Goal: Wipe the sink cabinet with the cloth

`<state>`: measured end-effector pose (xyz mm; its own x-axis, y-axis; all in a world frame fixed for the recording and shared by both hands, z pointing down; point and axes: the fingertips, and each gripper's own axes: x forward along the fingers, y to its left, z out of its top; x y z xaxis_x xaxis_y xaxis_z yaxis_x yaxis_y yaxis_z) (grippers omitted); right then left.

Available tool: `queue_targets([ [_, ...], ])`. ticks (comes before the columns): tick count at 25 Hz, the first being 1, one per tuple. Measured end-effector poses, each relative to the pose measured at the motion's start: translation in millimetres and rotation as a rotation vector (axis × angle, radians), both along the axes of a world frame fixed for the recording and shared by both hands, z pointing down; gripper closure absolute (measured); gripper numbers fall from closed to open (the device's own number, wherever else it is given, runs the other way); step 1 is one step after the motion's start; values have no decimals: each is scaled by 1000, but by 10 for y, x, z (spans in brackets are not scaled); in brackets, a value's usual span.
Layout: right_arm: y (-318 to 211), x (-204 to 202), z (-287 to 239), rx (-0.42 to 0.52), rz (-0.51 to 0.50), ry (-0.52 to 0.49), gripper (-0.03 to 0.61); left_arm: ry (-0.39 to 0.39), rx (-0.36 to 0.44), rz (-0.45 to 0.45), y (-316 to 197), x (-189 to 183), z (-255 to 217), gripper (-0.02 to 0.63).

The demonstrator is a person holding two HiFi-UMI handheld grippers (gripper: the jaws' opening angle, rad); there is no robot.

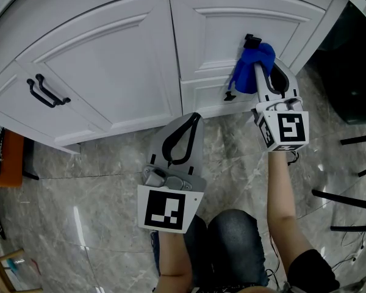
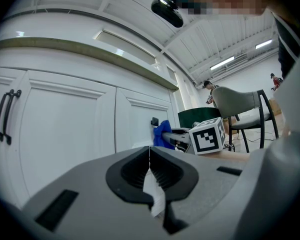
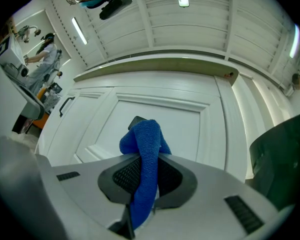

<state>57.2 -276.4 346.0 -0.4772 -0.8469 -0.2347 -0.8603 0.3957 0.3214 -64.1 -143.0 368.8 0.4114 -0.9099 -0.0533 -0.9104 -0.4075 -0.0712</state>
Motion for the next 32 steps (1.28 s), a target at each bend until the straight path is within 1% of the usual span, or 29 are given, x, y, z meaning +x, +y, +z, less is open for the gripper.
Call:
queue_targets([
  [9, -22, 91, -5, 9, 17, 20, 518, -13, 5, 10, 10, 40, -8, 607],
  [15, -48, 186, -4, 15, 32, 27, 518, 3, 2, 15, 3, 59, -1, 607],
  [25, -129, 525, 8, 6, 84, -3, 518, 6, 1, 17, 6, 61, -2, 607],
  [30, -133, 563, 9, 22, 103, 79, 518, 5, 4, 17, 14, 51, -12, 607],
  [32, -132, 587, 15, 27, 115, 91, 518, 10, 4, 14, 16, 41, -13, 607],
])
